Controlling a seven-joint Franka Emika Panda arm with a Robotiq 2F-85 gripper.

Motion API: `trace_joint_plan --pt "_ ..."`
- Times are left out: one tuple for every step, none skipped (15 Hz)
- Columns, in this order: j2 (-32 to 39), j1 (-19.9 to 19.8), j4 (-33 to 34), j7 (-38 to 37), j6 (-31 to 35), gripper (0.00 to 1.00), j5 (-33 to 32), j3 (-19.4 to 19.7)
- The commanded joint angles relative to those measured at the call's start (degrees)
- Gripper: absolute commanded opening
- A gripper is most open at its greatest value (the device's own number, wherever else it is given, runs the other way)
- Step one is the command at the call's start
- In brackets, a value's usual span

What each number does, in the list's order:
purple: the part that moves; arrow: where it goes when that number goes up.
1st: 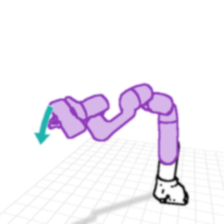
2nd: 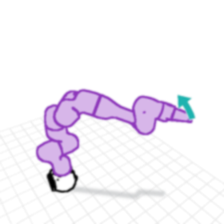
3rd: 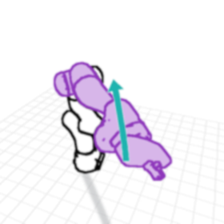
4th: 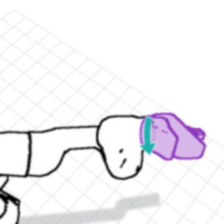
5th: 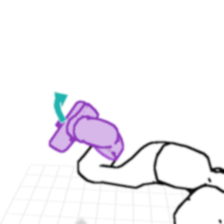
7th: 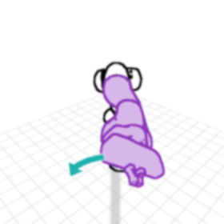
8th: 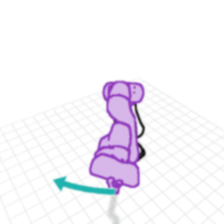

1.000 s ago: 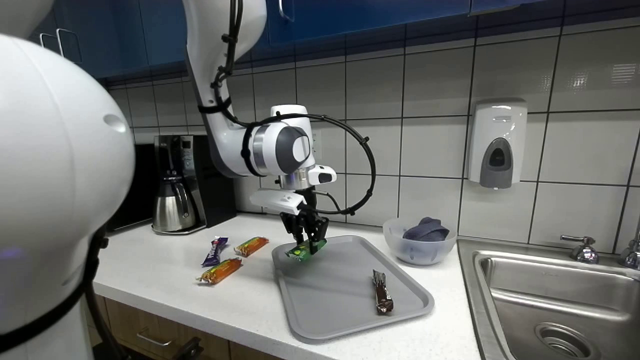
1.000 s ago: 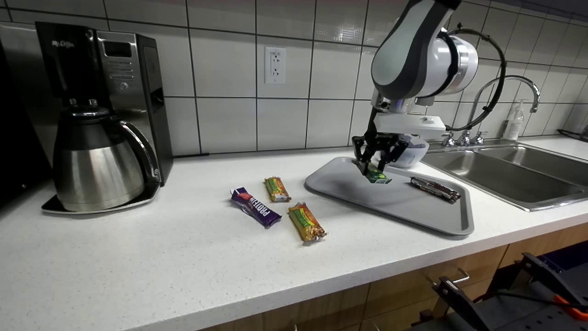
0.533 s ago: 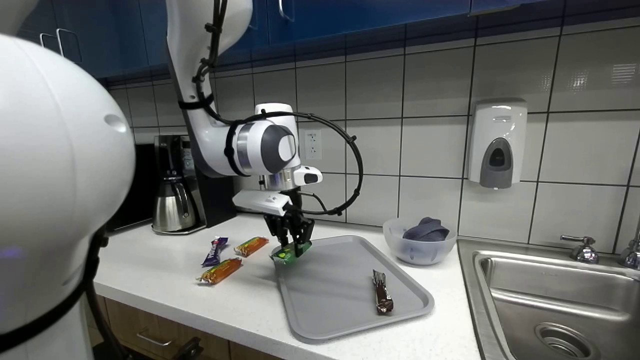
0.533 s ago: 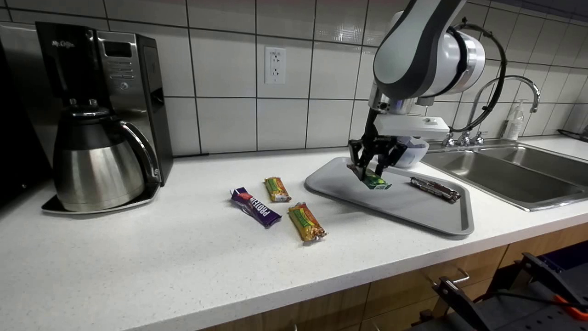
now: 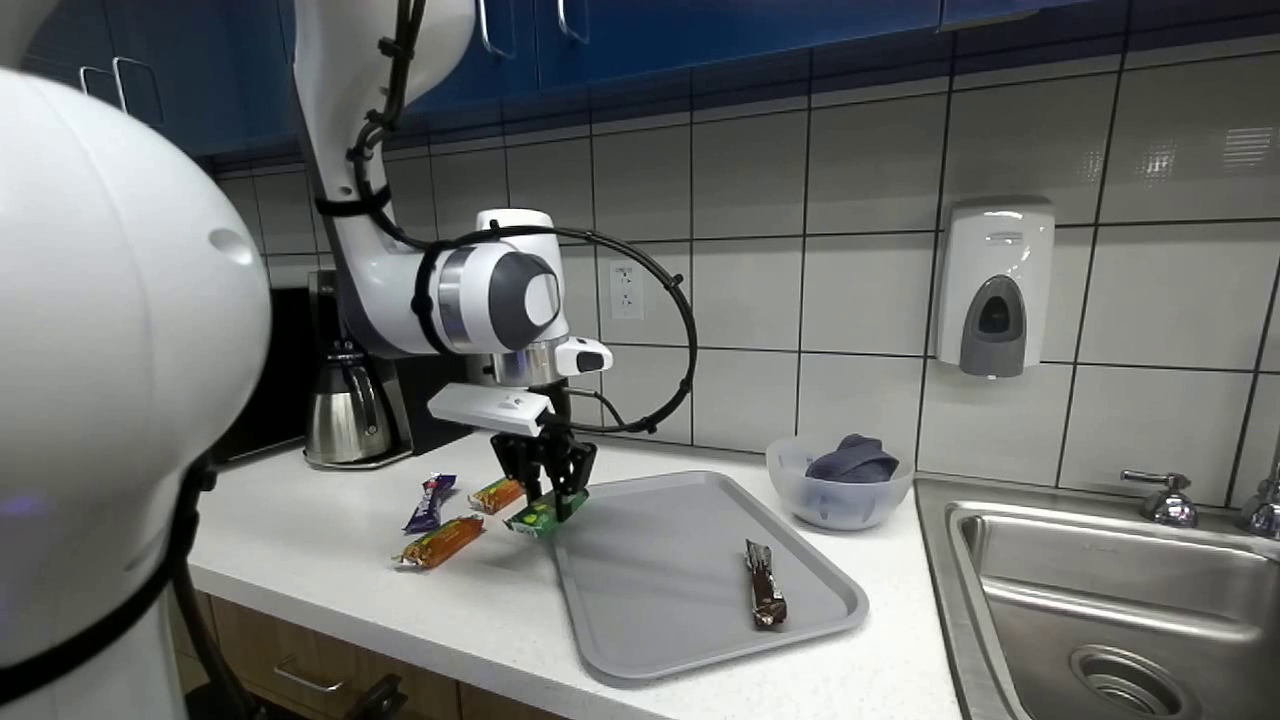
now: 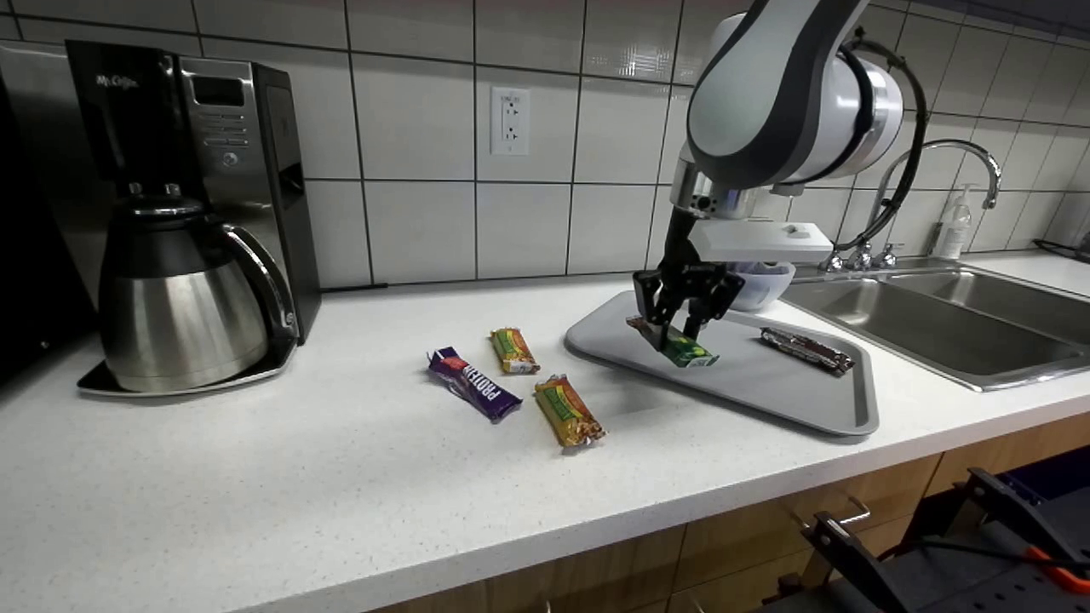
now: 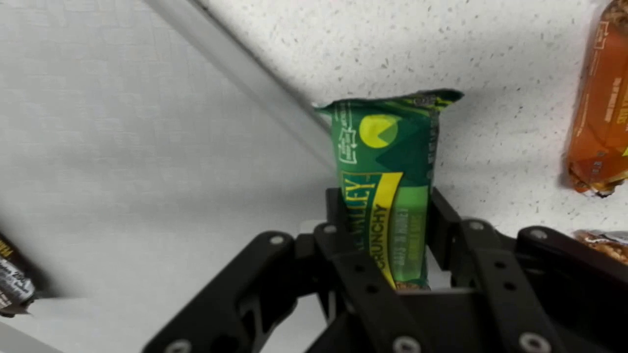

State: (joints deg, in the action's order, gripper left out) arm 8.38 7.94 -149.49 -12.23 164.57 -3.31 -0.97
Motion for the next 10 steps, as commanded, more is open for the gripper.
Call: trace_joint_plan --pt "-3.0 -0.4 -2.8 2.8 0.2 0.17 1.2 -2.2" --pt "-3.1 -0.4 -3.0 2.9 0.4 0.17 1.2 -2.5" --pt "-3.1 -0.4 -3.3 2.8 0.6 0.17 1.1 -2.7" --pt "-3.2 -0.4 -3.5 2.9 0.7 0.17 1.2 -3.0" --pt "-3.3 -0.3 -3.8 2.6 1.0 0.17 0.6 -2.8" --pt "-3.5 -0.2 -4.1 2.5 1.3 0.17 0.3 -2.9" --pt "-3.6 -0.1 -4.4 2.3 1.6 0.17 0.0 -2.8" --pt "-3.7 0.0 -4.7 2.0 2.2 0.17 -0.5 -2.6" --pt "-3.8 0.2 -5.1 1.6 2.8 0.17 -1.1 -2.4" --pt "-3.9 0.2 -5.5 1.5 3.4 0.17 -1.3 -2.3"
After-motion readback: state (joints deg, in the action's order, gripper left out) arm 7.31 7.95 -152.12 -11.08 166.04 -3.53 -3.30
